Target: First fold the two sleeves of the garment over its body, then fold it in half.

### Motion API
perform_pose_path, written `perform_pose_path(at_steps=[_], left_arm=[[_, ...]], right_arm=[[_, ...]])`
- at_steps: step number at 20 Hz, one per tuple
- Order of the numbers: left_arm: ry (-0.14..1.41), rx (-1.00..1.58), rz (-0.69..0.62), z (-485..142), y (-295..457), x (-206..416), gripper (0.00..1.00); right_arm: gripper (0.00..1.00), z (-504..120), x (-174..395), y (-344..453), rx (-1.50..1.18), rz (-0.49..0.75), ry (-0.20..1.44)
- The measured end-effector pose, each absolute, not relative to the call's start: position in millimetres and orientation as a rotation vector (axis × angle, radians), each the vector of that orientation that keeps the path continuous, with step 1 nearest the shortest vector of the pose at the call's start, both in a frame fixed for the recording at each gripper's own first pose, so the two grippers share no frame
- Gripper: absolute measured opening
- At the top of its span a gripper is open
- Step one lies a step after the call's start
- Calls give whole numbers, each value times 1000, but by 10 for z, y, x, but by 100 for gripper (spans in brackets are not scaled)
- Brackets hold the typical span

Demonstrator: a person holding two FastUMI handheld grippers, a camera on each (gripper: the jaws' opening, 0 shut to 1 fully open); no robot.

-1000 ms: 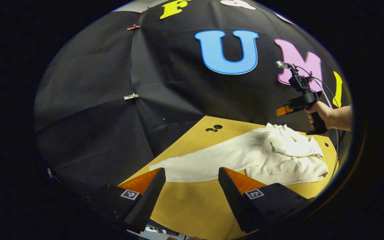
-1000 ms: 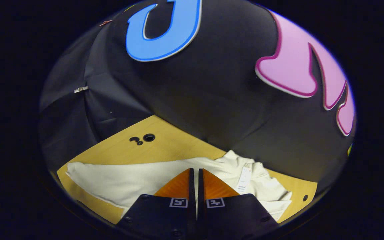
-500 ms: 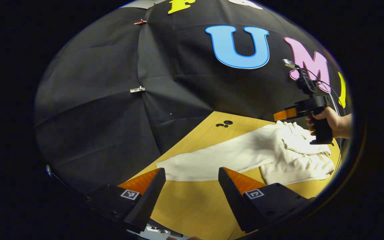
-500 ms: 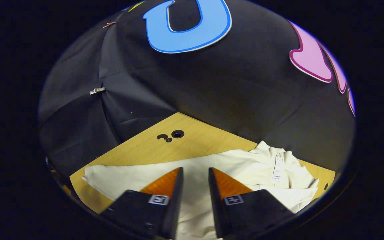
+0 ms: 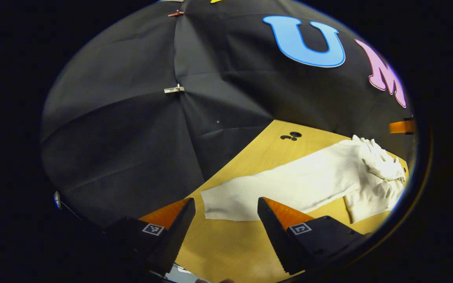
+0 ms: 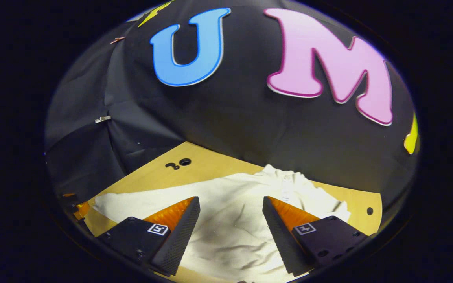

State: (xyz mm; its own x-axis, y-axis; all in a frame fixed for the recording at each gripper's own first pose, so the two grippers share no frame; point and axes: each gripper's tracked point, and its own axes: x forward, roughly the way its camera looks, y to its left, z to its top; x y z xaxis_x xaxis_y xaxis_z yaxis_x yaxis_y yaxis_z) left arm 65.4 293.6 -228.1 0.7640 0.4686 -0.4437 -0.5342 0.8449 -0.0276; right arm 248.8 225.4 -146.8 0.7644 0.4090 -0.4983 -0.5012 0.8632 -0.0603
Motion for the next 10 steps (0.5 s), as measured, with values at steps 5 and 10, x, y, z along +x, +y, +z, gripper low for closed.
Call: perform_pose_path(at_steps=[5, 10], left_arm=[[492, -206, 555, -2613, 3123, 883, 99], [559, -240, 578, -2899, 3234, 1057, 99]], right_arm=[[99, -1201, 2309, 1088, -162, 303, 479], [99, -1036, 1892, -196, -97, 78, 464]])
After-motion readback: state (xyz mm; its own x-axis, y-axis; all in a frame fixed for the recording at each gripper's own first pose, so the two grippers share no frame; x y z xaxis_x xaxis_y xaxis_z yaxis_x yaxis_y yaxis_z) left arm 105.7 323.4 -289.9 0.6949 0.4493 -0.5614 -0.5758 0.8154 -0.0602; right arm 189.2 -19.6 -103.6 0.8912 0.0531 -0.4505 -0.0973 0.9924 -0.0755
